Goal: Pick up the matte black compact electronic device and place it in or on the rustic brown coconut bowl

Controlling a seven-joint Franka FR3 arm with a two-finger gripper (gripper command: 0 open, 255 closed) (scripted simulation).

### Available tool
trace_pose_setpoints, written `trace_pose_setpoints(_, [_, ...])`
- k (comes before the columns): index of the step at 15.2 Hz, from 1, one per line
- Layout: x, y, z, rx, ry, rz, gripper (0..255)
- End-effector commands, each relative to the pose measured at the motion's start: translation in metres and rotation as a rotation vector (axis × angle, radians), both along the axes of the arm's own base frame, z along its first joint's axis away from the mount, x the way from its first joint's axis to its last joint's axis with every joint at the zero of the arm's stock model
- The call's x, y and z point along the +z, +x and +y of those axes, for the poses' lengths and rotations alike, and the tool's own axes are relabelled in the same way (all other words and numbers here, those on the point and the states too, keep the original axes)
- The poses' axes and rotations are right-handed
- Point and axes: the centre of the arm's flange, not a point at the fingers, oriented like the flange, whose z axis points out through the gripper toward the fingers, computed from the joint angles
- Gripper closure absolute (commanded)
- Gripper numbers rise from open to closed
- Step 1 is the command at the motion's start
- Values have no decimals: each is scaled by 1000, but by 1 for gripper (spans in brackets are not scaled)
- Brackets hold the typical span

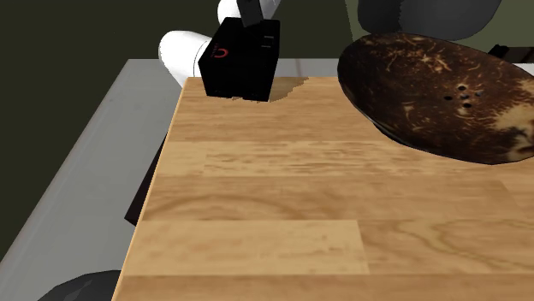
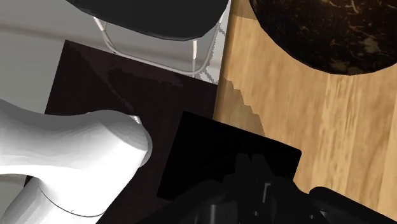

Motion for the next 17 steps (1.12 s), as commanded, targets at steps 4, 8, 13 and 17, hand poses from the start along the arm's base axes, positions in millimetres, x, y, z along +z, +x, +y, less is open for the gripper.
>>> trace_pose_setpoints(4, [2,-10,3,93,5,-8,0])
trace_pose_setpoints(8, [-12,-24,7,228,12,-19,0])
trace_pose_setpoints(13, [-38,-23,14,228,12,-19,0])
trace_pose_setpoints(17, [-41,-23,15,228,12,-19,0])
